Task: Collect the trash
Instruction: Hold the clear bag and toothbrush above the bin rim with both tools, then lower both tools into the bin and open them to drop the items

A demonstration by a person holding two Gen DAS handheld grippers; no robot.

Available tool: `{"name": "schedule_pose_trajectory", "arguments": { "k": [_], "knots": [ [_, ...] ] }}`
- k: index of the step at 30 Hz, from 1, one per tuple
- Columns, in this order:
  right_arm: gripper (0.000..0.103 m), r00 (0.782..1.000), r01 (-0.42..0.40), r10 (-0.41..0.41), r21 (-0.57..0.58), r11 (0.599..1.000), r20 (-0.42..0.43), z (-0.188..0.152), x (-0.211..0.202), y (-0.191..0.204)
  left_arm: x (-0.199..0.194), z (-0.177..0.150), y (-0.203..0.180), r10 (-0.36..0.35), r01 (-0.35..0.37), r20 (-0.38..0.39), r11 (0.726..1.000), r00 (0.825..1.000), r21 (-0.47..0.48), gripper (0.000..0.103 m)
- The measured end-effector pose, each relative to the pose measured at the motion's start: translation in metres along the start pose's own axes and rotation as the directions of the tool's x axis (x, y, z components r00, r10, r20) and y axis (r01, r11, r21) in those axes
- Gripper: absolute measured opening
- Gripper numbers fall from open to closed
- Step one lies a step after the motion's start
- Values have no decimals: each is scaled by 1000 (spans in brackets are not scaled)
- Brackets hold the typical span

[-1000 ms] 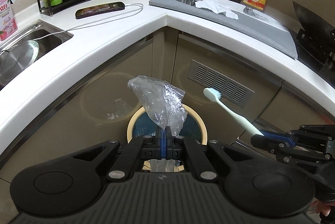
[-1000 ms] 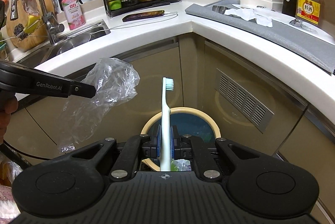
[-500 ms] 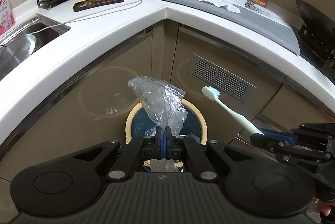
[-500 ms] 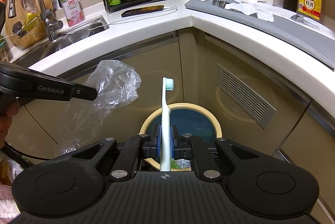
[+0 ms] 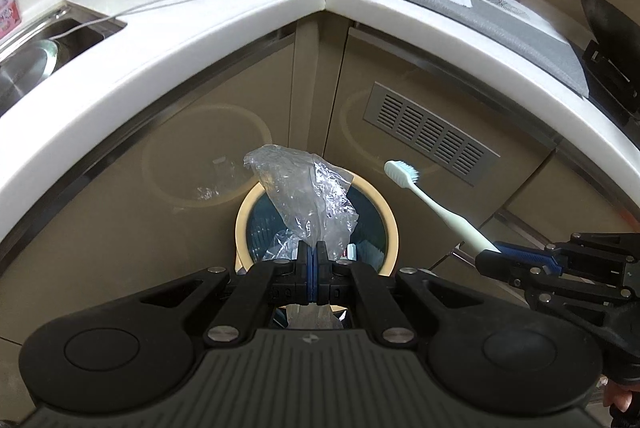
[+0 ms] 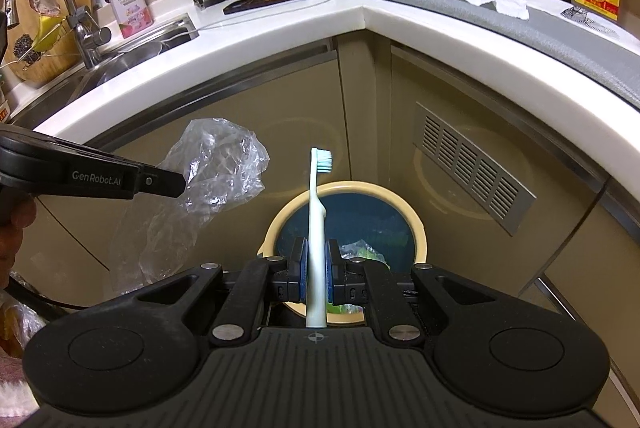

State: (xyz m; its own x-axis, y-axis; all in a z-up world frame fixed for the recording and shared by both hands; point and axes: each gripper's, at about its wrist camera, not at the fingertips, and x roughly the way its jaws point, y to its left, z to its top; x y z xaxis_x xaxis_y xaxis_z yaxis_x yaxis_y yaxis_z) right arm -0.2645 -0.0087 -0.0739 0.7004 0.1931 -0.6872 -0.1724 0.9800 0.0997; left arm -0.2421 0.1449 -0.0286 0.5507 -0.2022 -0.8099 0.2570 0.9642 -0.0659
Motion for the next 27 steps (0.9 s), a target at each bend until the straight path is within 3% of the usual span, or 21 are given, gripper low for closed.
{"name": "schedule_pose_trajectory", "arguments": {
  "k": [13, 27],
  "knots": [
    [10, 997, 4, 0, 48, 999, -80, 7, 39, -16, 42, 10, 6, -7, 6, -76, 1000, 997, -14, 0],
    [10, 985, 15, 3, 103, 995, -173, 19, 99, -40, 112, 26, 12, 10, -12, -199, 1000, 980, -11, 0]
  ]
}}
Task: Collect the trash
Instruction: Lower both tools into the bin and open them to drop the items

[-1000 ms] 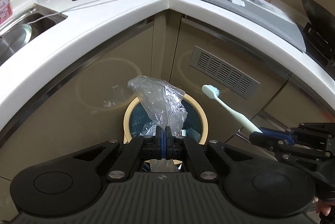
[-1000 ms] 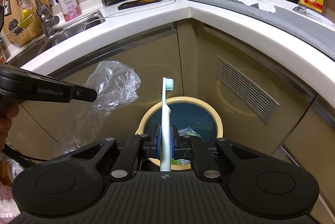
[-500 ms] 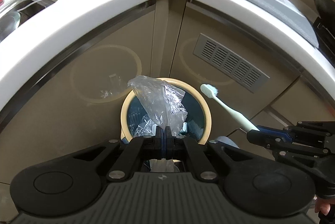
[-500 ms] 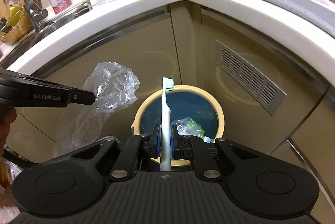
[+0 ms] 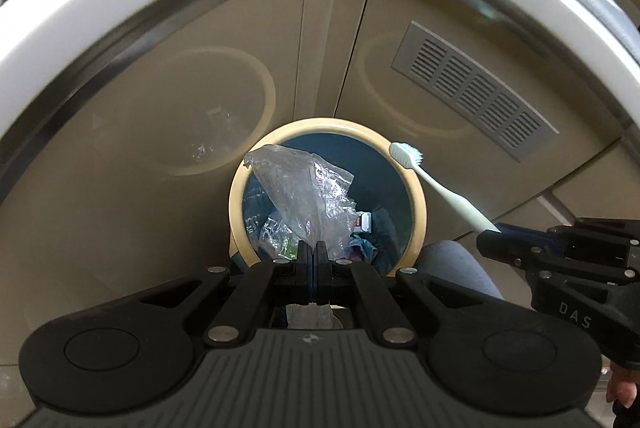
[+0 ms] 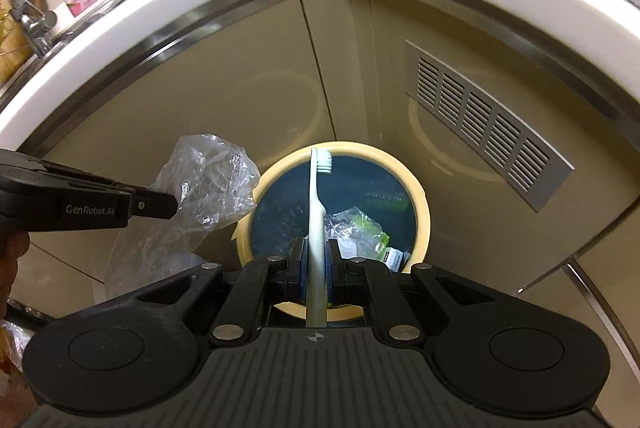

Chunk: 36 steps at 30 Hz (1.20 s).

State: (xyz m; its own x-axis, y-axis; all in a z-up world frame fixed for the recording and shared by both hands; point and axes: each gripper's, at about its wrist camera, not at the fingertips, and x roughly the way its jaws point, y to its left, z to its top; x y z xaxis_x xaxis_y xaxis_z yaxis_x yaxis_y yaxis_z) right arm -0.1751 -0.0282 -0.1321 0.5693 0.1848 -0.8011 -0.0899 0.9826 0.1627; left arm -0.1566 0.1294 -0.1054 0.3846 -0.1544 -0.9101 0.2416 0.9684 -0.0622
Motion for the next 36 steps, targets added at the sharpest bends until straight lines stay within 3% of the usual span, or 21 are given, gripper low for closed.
{"name": "schedule_pose_trajectory", "arguments": {
  "k": [18, 36],
  "knots": [
    [10, 989, 46, -35, 69, 997, -147, 25, 112, -38, 120, 44, -4, 35, -28, -195, 999, 980, 39, 0],
    [10, 964, 91, -62, 104, 990, -260, 24, 196, -54, 205, 63, 0, 81, -59, -307, 995, 948, 78, 0]
  ]
}}
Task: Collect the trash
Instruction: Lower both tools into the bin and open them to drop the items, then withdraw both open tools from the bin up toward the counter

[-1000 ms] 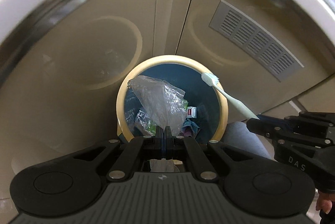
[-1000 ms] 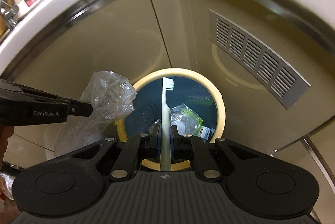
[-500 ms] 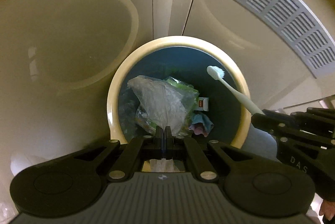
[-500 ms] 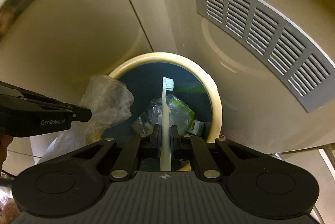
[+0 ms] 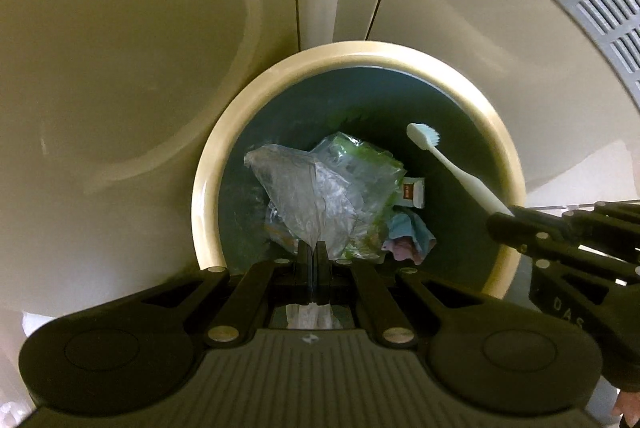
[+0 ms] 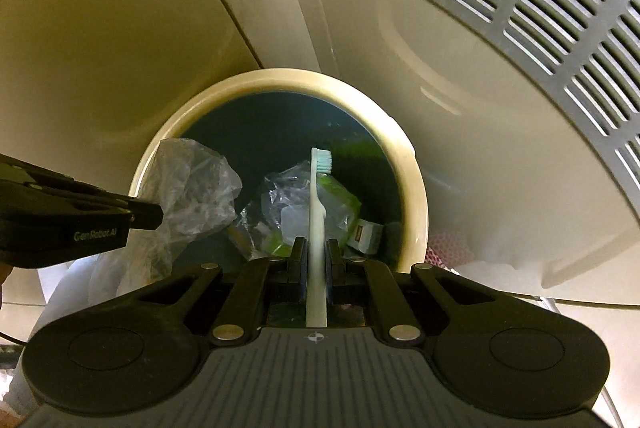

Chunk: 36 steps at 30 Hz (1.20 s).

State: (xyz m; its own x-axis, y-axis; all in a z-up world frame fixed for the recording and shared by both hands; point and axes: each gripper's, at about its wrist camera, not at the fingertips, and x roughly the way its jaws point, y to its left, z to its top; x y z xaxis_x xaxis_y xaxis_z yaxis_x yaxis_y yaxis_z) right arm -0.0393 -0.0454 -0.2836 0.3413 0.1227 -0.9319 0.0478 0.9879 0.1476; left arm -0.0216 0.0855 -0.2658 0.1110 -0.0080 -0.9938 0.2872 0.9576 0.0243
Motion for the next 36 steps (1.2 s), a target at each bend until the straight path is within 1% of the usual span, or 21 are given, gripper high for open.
{"name": "schedule_pose_trajectory", "arguments": {
  "k": [5, 7, 11, 16, 17, 18, 19, 20, 21, 22, 23, 25, 28, 29, 32, 36],
  "knots": [
    [10, 1000, 7, -7, 5, 1000, -20, 4, 14, 3, 15, 7, -1, 10, -10, -27, 1000, 1000, 6, 0],
    [10, 1000, 10, -10, 4, 1000, -29, 6, 14, 10, 21, 9, -2, 14, -13, -37, 1000, 999, 6, 0],
    [10, 999, 18, -18, 0, 1000, -40, 8, 18, 12, 34, 12, 1, 23, -23, -60, 1000, 998, -2, 0],
    [10, 999, 27, -26, 13, 1000, -45, 12, 11, 10, 45, 14, 3, 12, -12, -75, 1000, 997, 2, 1],
    [10, 999, 23, -22, 19, 1000, -49, 12, 12, 8, 45, 13, 3, 11, -11, -75, 1000, 997, 2, 11],
    [10, 999, 21, -20, 32, 999, -50, 12, 14, 7, 45, 14, 4, 11, -11, -77, 1000, 997, -2, 41],
    [13, 999, 21, -19, 46, 999, -47, 13, 13, 6, 43, 13, 6, 11, -12, -73, 1000, 997, -10, 61],
    [21, 999, 26, -24, 58, 998, -47, 14, 11, 4, 40, 13, 8, 18, -19, -58, 1000, 998, -24, 95],
    [27, 999, 31, -29, 65, 997, -45, 15, 9, 3, 35, 11, 9, 27, -28, -30, 999, 999, -36, 102],
    [40, 999, 35, -32, 72, 997, -38, 15, 5, 2, 30, 9, 9, 33, -33, -5, 999, 999, -39, 103],
    [47, 999, 36, -34, 74, 997, -30, 14, 1, 2, 27, 8, 10, 29, -29, -5, 999, 1000, -31, 103],
    [48, 999, 32, -31, 67, 997, -18, 13, -9, 2, 22, 5, 12, 16, -17, -16, 999, 1000, -33, 103],
    [54, 1000, 21, -21, 59, 998, -6, 8, -25, 5, 8, -4, 14, 5, -6, -7, 999, 1000, -41, 103],
    [58, 1000, 16, -16, 53, 998, -2, 6, -30, 9, 3, -7, 14, 4, -4, -2, 999, 1000, -40, 103],
    [62, 1000, 1, -2, 23, 1000, 17, -1, -49, 18, -14, -19, 14, 2, -2, 17, 999, 1000, -46, 103],
    [65, 998, -9, 10, -11, 1000, 59, -15, -78, 30, -41, -38, 10, 20, -17, 52, 998, 998, -53, 103]
  ]
}}
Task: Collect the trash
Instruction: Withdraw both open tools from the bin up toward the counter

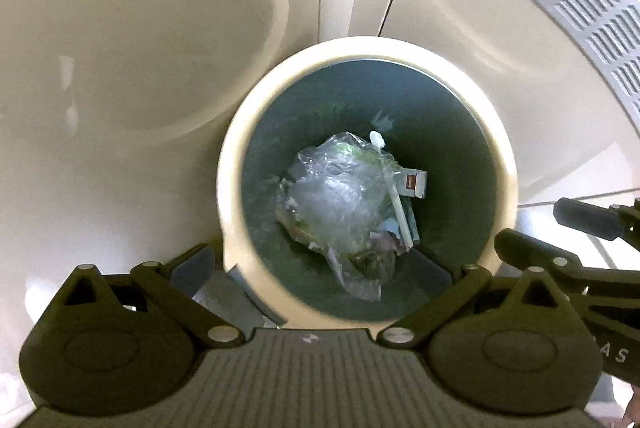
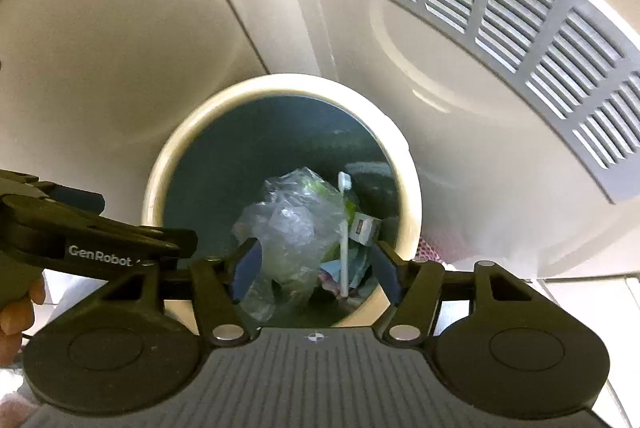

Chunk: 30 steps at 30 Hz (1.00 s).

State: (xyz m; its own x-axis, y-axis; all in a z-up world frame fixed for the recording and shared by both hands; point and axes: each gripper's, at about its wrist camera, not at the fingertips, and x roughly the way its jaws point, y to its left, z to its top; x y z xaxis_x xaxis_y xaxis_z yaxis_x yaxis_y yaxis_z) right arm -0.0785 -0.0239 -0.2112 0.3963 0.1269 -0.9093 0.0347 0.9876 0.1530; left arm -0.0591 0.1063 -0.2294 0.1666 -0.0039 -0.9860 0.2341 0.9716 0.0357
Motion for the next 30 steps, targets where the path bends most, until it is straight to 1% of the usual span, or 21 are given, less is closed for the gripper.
{"name": "schedule_pose_trajectory", "arguments": {
  "k": [4, 7, 9, 12, 17, 23, 24, 30],
  "knots": [
    [68, 999, -10, 12, -26, 1000, 49, -15, -35, 13, -32, -26, -1, 14, -14, 53, 1000, 999, -7, 103],
    [69, 995, -14, 21, -66, 998, 100, -36, -62, 20, -57, -44, 1, 28, -26, 97, 999, 995, -21, 103],
    [72, 989, -8, 22, -96, 995, 144, -49, -81, 24, -72, -57, 0, 40, -36, 130, 999, 991, -30, 103],
    [73, 977, 25, 5, -139, 990, 215, -67, -106, 35, -92, -73, -3, 60, -54, 176, 998, 983, -41, 103],
    [77, 962, 52, -5, -166, 985, 273, -83, -130, 41, -118, -100, -6, 75, -68, 234, 997, 969, -41, 103],
    [81, 944, 84, -16, -193, 978, 328, -102, -151, 47, -145, -132, -6, 91, -82, 316, 996, 944, -39, 103],
    [81, 943, 90, -21, -193, 977, 333, -104, -147, 49, -150, -136, -5, 93, -84, 331, 996, 939, -42, 103],
    [82, 930, 117, -42, -186, 975, 365, -114, -158, 50, -171, -150, 1, 92, -73, 401, 995, 912, -62, 103]
  ]
}}
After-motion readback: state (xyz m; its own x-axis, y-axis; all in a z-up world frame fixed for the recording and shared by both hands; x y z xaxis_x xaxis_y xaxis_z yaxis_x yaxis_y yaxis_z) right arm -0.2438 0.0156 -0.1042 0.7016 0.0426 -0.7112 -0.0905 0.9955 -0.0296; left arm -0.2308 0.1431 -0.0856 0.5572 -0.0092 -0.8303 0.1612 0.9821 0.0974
